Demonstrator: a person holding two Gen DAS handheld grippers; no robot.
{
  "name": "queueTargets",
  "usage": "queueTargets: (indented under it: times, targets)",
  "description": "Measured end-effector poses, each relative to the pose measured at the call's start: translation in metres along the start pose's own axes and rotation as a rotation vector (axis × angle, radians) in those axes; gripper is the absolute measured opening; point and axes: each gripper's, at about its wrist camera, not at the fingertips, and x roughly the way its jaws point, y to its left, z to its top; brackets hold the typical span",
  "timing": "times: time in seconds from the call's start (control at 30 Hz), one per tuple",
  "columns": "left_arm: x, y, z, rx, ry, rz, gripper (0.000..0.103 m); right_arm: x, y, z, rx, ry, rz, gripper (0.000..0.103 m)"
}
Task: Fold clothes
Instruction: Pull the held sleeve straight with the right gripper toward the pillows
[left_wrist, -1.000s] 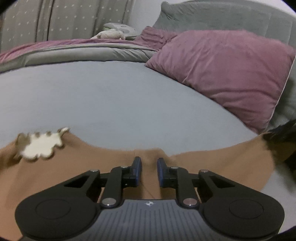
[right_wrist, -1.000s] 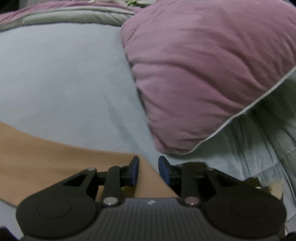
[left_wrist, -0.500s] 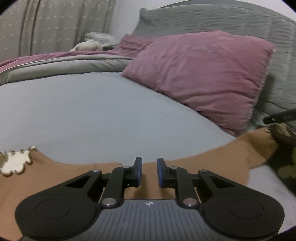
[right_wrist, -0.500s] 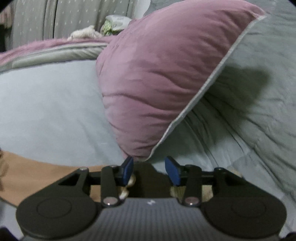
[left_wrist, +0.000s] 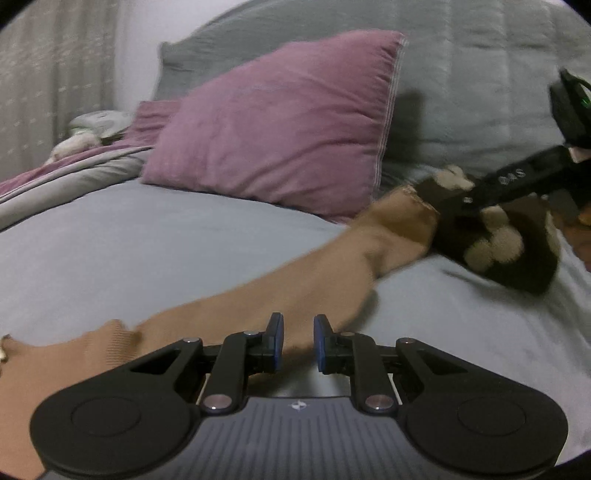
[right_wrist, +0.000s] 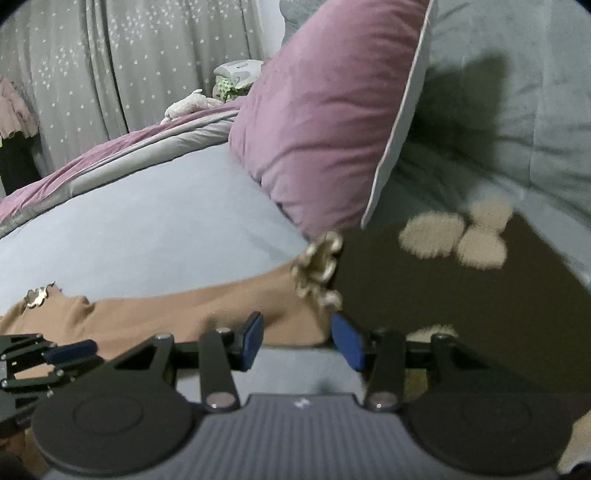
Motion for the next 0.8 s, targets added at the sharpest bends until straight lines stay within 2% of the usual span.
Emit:
queueTargets:
  times: [0.1, 0.23, 0.27, 0.37, 0.57, 0.8]
  targets:
    - [0.009, -0.011, -0.001, 0.041, 0.018, -0.002, 0.017, 0.016, 0.004, -0.015, 0.027, -0.012, -0.015, 0.044]
    - [0.017, -0.019, 0.002, 0.057, 0.027, 0.005, 0.017, 0.031, 0.025, -0.021, -0.024, -0.075, -0.12, 0.046]
    - [0.018, -0.019, 0.003, 0.056, 0.026, 0.01, 0.017, 0.033, 0.031, -0.023, -0.026, -0.081, -0.134, 0.049]
    - [0.017, -0.019, 0.005, 0.04, 0.016, 0.005, 0.017, 0.029, 0.043, -0.03, -0.004, -0.088, -0.11, 0.05]
    - [0.023, -0.019, 0.002, 0.036, 0.046, 0.008, 0.017, 0.043, 0.029, -0.046, 0.174, -0.082, -0.161, 0.048]
    - [0.04, -0.009, -0.004, -0.023, 0.111, 0.009, 0.018, 0.071, 0.023, -0.042, 0.278, -0.172, -0.22, 0.048]
